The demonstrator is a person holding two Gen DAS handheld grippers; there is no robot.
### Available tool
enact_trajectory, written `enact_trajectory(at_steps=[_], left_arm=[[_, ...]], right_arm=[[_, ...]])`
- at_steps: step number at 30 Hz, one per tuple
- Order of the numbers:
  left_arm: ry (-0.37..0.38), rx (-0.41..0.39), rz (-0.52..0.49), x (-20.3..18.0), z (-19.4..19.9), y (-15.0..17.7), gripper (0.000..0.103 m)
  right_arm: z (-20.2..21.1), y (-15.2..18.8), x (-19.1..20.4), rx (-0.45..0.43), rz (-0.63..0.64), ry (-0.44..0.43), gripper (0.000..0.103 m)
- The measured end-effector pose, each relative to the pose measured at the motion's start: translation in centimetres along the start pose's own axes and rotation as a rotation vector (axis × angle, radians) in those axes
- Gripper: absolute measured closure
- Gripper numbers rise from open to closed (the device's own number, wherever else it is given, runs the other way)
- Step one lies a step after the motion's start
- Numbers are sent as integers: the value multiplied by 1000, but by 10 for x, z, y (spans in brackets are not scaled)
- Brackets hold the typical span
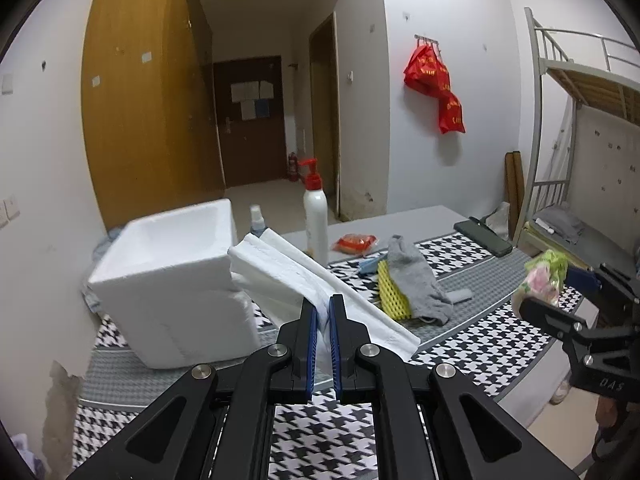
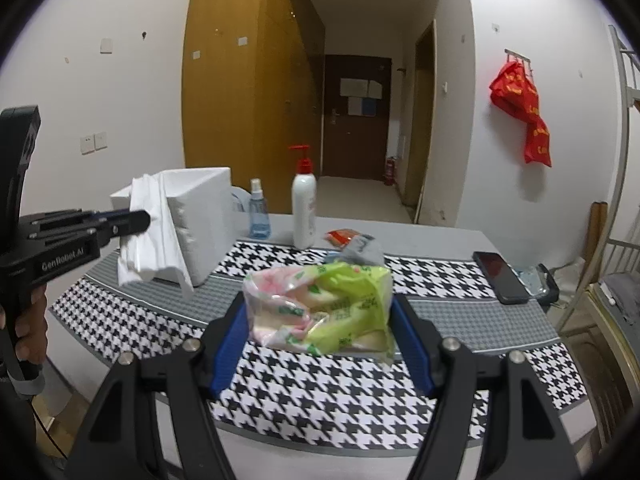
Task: Organize soft objects
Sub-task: 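Lift the towel and wipe pack and carry both toward the white foam box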
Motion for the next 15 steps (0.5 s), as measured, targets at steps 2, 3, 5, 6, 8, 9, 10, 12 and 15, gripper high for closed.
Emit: enact_trajectory(at_steps=[2, 3, 5, 6, 8, 9, 10, 12, 15], left_arm=[[-22, -27, 11, 4, 9, 0, 96], [-26, -33, 17, 6, 13, -1, 96], [-39, -53, 16, 10, 26, -2, 96], [-52, -66, 14, 12, 32, -3, 96], [-70, -84, 21, 18, 41, -3, 96], [-79, -92, 25, 20, 46, -3, 96], [-87, -97, 25, 23, 49, -3, 96], [-108, -107, 21, 27, 55, -2, 96], [-138, -112, 16, 34, 60, 1, 96]], right_arm=[[5, -1, 5, -29, 5, -12, 30], [7, -2, 7, -35, -1, -23, 30], [8, -4, 11, -38, -3, -40, 30], [10, -5, 14, -45, 4, -45, 30], [12, -8, 21, -57, 15, -57, 30], [13, -9, 24, -63, 18, -66, 30], [14, -10, 27, -68, 21, -75, 30], [16, -12, 34, -79, 31, -88, 30], [19, -14, 43, -93, 41, -114, 30]])
Point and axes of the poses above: each gripper's, at about its wrist camera, not at the fingertips, and z roughly against the way its jaws point, x to its left, y to its underside, the point moved 2 cm from there along -z, roughly the way its jaws point, and after that the axes turned 8 degrees about -z, right-handed, at the moved point
